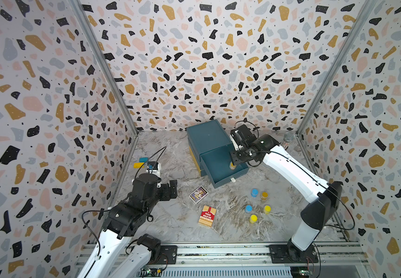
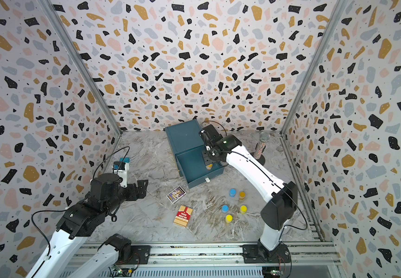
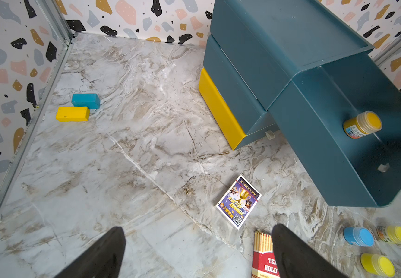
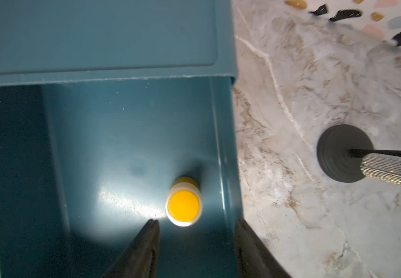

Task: Put the paint cans in the drawer according to color
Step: Place the paint can in the drawer, then pick up the paint can at the center of the board.

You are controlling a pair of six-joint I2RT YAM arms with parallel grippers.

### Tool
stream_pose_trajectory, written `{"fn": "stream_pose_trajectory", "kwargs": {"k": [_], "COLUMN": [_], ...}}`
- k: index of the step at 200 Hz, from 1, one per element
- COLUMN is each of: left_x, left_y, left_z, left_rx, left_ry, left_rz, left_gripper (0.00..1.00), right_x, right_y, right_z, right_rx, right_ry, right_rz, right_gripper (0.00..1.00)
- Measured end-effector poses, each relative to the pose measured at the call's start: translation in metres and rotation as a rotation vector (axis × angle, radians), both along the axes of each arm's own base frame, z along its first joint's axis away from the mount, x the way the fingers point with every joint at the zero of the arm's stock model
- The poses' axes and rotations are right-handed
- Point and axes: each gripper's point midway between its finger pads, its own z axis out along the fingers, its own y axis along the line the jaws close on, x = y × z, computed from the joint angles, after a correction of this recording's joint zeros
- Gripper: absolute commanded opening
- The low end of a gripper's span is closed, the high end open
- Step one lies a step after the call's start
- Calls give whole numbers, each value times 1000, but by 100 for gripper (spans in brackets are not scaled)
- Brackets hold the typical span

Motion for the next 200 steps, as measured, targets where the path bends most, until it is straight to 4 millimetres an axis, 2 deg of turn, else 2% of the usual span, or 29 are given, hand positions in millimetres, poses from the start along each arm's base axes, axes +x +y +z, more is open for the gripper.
{"fn": "stream_pose_trajectory", "kwargs": {"k": [12,29,45,58,97,114,136,166,200], "left_x": [0,0,0,0,0,0,0,0,0], "left_y": [0,0,0,0,0,0,0,0,0], "left_z": [0,0,0,0,0,0,0,0,0], "left_rx": [0,0,0,0,0,0,0,0,0], "left_ry": [0,0,0,0,0,0,0,0,-1], "left_rz": [0,0,0,-1,0,0,0,0,0], "left_gripper": [98,98,98,98,98,98,98,98,98], "right_x": [-7,-12,-19,-28,-56,-69,-79,-77,-76], "right_y": [-22,-71,-115,-140,-138,-140,-139,-135,-136], "right_z": [13,22,8,-18,-123,-155,-172,-181,-201], "right_rx": [23,58,65,36,-26,-47,-49,-23,-54], "right_ry": [-33,-78,-71,-21,225,292,326,311,347], "right_rz": [-38,-148,-258,-323,-314,-323,-333,-346,-367], "right_gripper": [53,53,53,53,55,57,57,58,58]}}
